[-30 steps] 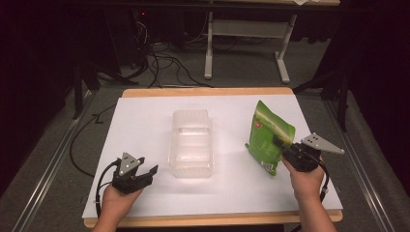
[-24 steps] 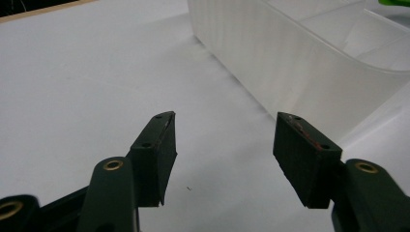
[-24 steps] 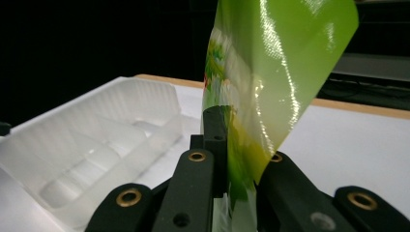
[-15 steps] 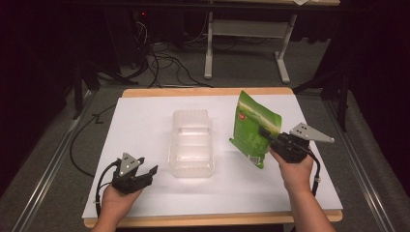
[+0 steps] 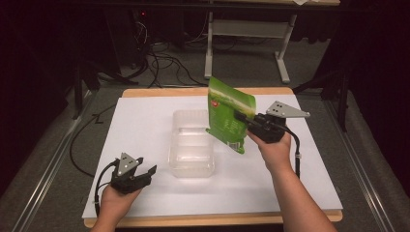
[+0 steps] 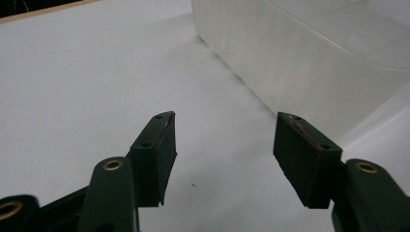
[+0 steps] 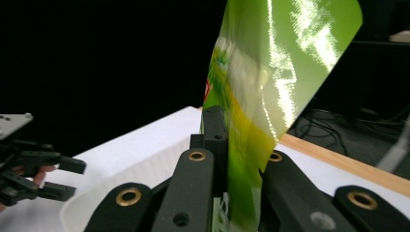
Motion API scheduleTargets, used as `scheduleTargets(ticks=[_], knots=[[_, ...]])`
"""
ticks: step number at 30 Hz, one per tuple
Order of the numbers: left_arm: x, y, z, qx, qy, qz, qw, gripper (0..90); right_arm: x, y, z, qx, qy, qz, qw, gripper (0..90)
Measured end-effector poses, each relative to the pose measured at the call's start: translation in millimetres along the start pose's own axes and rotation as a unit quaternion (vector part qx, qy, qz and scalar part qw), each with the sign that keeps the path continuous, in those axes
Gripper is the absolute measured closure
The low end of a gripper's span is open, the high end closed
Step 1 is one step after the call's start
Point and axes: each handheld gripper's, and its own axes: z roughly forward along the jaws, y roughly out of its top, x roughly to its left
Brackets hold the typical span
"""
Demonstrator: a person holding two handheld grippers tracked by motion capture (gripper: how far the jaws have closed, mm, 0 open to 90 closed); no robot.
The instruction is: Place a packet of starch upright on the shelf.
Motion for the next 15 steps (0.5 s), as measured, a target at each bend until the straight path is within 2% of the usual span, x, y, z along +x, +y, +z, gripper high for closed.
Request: scheduleTargets(ticks=[3, 4, 5, 9, 11, 12, 13, 14, 15], knots=[[1.1, -0.3, -0.2, -0.004, 0.002, -0.003, 1.0, 41.3, 5.3, 6.2, 14.7, 0.002, 0.025, -0.011, 0.9996, 89.2], [1.1, -0.3, -0.2, -0.004, 0.002, -0.003, 1.0, 41.3, 5.3, 6.2, 14.7, 0.002, 0.025, -0.011, 0.9996, 89.2], [1.3, -0.3, -0.5, -0.003, 0.002, -0.002, 1.0, 41.3, 8.0, 9.0, 23.5, 0.007, 0.039, -0.015, 0.9991, 89.2], [1.4, -0.7, -0.3, -0.001, 0.004, -0.003, 1.0, 41.3, 10.3, 11.1, 40.3, 0.012, 0.066, -0.019, 0.9976, 89.2], [1.5, -0.8, -0.4, 0.001, 0.007, -0.001, 1.0, 41.3, 10.8, 11.1, 48.8, 0.014, 0.084, -0.018, 0.9962, 89.2], [1.5, -0.8, -0.4, 0.001, 0.007, -0.001, 1.0, 41.2, 10.8, 11.1, 48.8, 0.014, 0.084, -0.018, 0.9962, 89.2], [1.2, -1.1, -1.1, 0.001, 0.008, -0.002, 1.0, 41.2, 11.0, 11.0, 55.1, 0.017, 0.098, -0.018, 0.9949, 89.2], [1.2, -1.1, -1.1, 0.001, 0.008, -0.002, 1.0, 41.3, 11.0, 11.0, 55.1, 0.017, 0.098, -0.018, 0.9949, 89.2], [1.1, -1.5, -1.8, 0.0, 0.01, -0.002, 0.9999, 41.2, 11.2, 11.0, 62.2, 0.019, 0.111, -0.022, 0.9934, 89.2]])
